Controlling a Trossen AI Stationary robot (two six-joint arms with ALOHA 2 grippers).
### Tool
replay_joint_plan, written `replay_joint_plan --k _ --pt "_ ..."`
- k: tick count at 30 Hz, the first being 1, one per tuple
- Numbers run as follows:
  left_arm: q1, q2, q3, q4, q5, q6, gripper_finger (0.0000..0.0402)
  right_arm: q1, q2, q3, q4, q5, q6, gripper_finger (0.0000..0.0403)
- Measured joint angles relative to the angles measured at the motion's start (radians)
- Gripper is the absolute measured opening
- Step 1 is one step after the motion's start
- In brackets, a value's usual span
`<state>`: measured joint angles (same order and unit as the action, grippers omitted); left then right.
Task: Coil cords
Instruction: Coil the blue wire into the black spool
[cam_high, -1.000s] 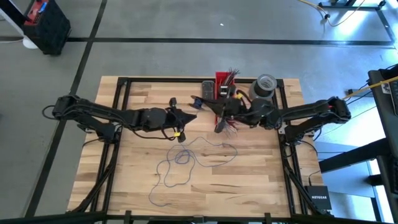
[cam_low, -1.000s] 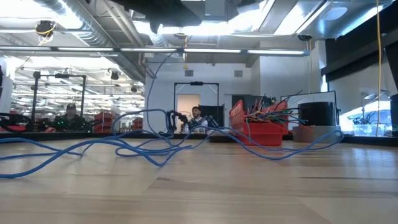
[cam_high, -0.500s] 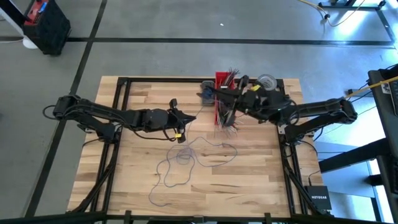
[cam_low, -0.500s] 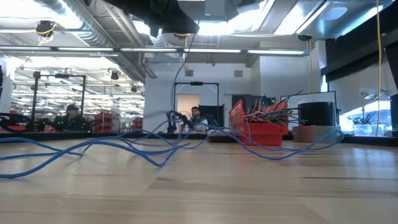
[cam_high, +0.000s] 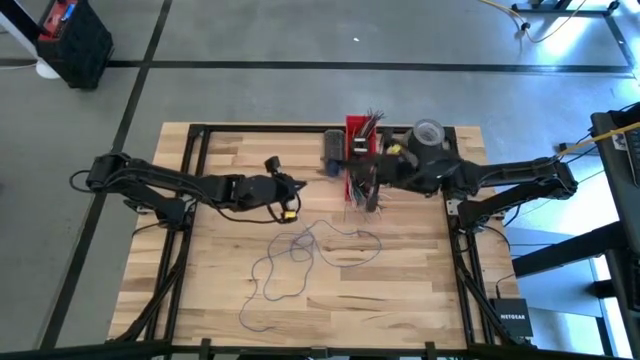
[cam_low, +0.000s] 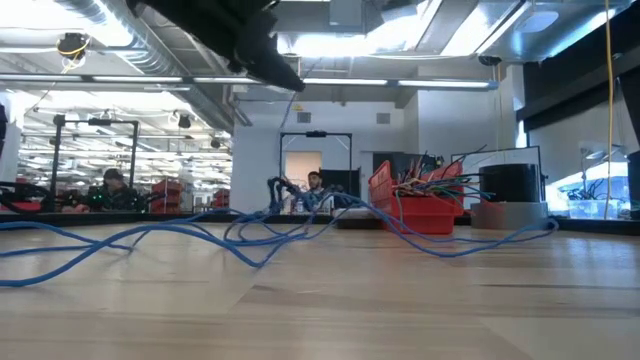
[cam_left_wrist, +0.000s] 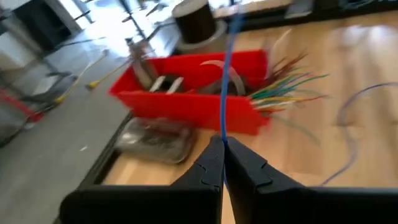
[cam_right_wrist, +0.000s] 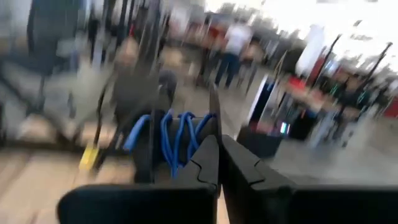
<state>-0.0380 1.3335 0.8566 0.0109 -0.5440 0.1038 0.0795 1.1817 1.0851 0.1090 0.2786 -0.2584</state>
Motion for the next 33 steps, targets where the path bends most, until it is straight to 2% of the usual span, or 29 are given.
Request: replay_joint_plan --k 8,10,14,18,25,33 --pt "0.009 -0.074 0.002 -0.085 -0.027 -0.039 0.0 -0.001 0.06 -0.003 -0.324 0.0 0.0 0.0008" --pt "-0.001 -0.097 0.002 -0.107 -0.027 -0.045 0.0 -0.001 0.093 -0.004 -0.37 0.031 0.0 0.0008" --pt "-0.028 -0.139 0.003 -0.114 -0.028 -0.049 0.0 -0.002 0.161 -0.005 -0.375 0.094 0.0 0.0008" --pt "-0.056 -0.148 0.003 -0.116 -0.038 -0.049 0.0 -0.003 0.232 -0.005 -0.355 0.095 -0.008 0.0008" --pt "-0.068 -0.15 0.003 -0.129 -0.115 -0.051 0.0 -0.003 0.331 -0.006 -0.356 0.094 -0.008 0.0008" --pt "-0.068 -0.152 0.003 -0.11 -0.121 -0.071 0.0 -0.003 0.405 -0.007 -0.366 0.109 -0.008 0.0008"
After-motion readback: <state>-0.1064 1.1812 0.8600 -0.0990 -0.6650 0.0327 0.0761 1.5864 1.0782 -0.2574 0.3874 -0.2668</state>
